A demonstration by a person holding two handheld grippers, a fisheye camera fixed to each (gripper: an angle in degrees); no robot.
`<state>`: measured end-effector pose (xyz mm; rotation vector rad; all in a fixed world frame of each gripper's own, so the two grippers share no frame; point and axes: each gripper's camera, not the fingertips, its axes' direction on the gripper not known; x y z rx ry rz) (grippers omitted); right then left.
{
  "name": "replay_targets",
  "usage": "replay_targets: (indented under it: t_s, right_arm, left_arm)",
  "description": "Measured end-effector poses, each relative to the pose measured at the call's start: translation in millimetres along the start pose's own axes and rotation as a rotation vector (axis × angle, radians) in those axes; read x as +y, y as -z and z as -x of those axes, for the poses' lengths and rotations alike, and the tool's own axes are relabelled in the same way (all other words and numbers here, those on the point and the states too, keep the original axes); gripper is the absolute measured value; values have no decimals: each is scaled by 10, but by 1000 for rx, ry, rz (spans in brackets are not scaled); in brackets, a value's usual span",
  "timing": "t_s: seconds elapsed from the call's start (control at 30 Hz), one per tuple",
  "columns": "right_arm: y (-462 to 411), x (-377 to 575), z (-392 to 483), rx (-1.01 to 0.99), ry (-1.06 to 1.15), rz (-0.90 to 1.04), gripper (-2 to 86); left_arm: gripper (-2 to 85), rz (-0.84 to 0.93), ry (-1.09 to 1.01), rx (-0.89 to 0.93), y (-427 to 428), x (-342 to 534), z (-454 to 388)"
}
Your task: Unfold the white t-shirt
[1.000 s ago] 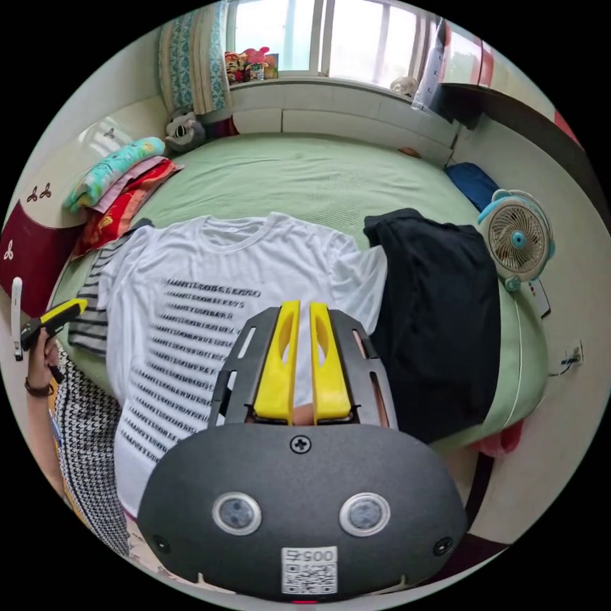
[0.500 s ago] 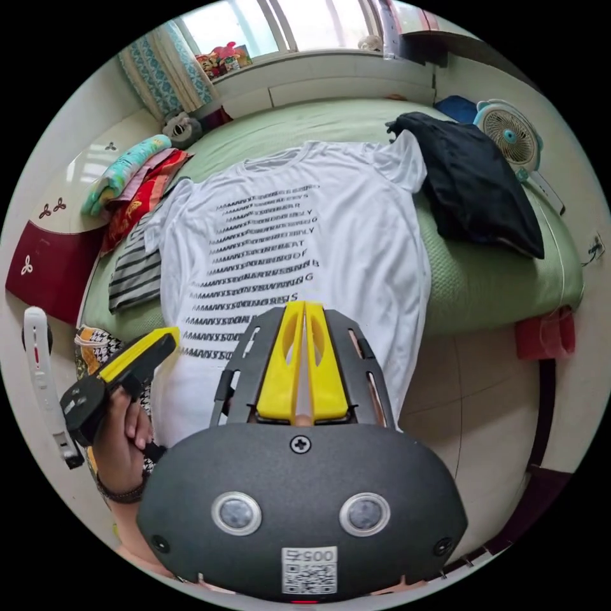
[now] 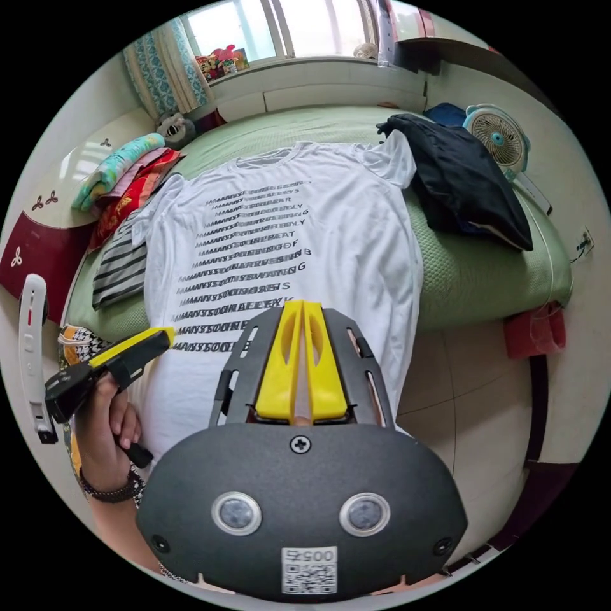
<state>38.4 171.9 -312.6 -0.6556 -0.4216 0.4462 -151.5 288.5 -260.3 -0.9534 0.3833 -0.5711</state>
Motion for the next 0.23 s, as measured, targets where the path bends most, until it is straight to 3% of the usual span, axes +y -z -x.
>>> replay_targets:
  t_s: [0.23]
  right_arm:
    - [55, 64, 24, 6, -5, 9, -10]
  left_arm:
    - [-5, 0, -10, -27, -6, 82, -108]
